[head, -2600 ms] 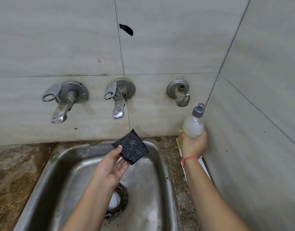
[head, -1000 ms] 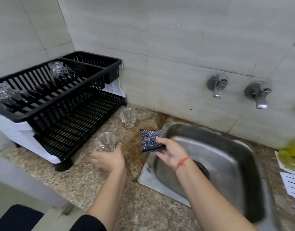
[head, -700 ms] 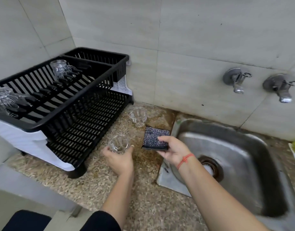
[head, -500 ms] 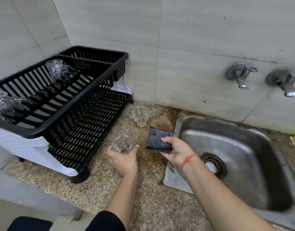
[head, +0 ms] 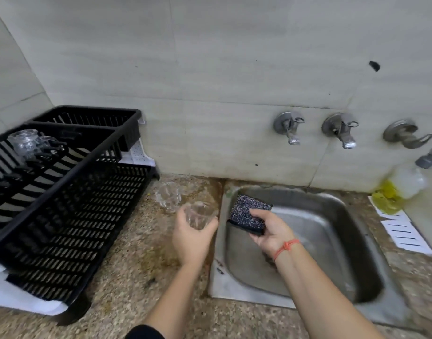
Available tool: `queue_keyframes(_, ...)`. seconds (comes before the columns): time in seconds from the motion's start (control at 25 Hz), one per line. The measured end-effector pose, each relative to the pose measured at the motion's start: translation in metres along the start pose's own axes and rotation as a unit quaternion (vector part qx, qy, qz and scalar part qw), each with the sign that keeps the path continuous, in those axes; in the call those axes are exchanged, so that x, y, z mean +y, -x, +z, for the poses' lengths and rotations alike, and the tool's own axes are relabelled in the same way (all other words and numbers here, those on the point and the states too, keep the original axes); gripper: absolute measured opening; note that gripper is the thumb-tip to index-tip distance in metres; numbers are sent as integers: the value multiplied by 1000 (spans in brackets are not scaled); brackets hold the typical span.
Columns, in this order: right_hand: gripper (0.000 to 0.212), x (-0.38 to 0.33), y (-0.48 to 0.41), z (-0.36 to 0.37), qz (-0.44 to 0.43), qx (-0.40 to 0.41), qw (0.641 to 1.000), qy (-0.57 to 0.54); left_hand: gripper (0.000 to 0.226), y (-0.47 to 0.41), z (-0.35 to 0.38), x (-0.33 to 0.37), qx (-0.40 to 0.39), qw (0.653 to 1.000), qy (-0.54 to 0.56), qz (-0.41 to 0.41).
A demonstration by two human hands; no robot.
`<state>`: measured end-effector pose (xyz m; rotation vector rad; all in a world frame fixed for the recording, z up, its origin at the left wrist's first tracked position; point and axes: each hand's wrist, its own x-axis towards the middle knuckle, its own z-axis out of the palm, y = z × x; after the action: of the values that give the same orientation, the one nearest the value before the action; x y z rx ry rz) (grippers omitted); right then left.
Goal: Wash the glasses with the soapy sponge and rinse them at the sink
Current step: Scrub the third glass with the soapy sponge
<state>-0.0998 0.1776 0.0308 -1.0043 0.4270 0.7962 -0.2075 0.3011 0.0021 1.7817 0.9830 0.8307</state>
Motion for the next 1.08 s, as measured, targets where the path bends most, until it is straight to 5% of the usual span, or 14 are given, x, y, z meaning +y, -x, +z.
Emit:
queue_keyframes(0.16, 7, -47, 9, -66, -44, 43, 998, -24, 50, 11, 52, 45, -157, 957, -216, 115)
queue_keyframes(0.28, 13, -72, 16, -119, -57, 69, 995, -45, 61, 25, 98, 75, -276, 838, -406, 240)
queue_keyframes(0.44, 10, -96, 21, -174, -52, 96, 991, -72, 71, 51, 148, 101, -317, 697, -556, 324)
queue_keyframes(0.56, 8, -110, 23, -200, -34, 98, 993, -54, 73, 66, 176, 111, -329, 645, -607, 328)
queue_keyframes(0.6, 8, -113, 22, -207, -34, 97, 993, -53, 71, 69, 183, 114, -337, 652, -606, 306)
queue_keyframes(0.68, 14, -120, 17, -217, -41, 88, 993, -64, 66, 75, 188, 119, -377, 730, -536, 194)
queue_keyframes(0.76, 23, -126, 14, -218, -56, 80, 993, -65, 60, 76, 186, 116, -423, 844, -329, 12)
queue_keyframes(0.8, 28, -129, 12, -215, -74, 74, 993, -59, 55, 79, 182, 114, -441, 873, -193, -82)
queue_keyframes(0.96, 30, -135, 19, -181, -258, 67, 961, 74, 38, 100, 167, 113, -448, 818, 186, -309)
queue_keyframes(1.08, 28, -123, 39, -155, -434, 82, 842, 310, 33, 108, 160, 114, -425, 786, 305, -328)
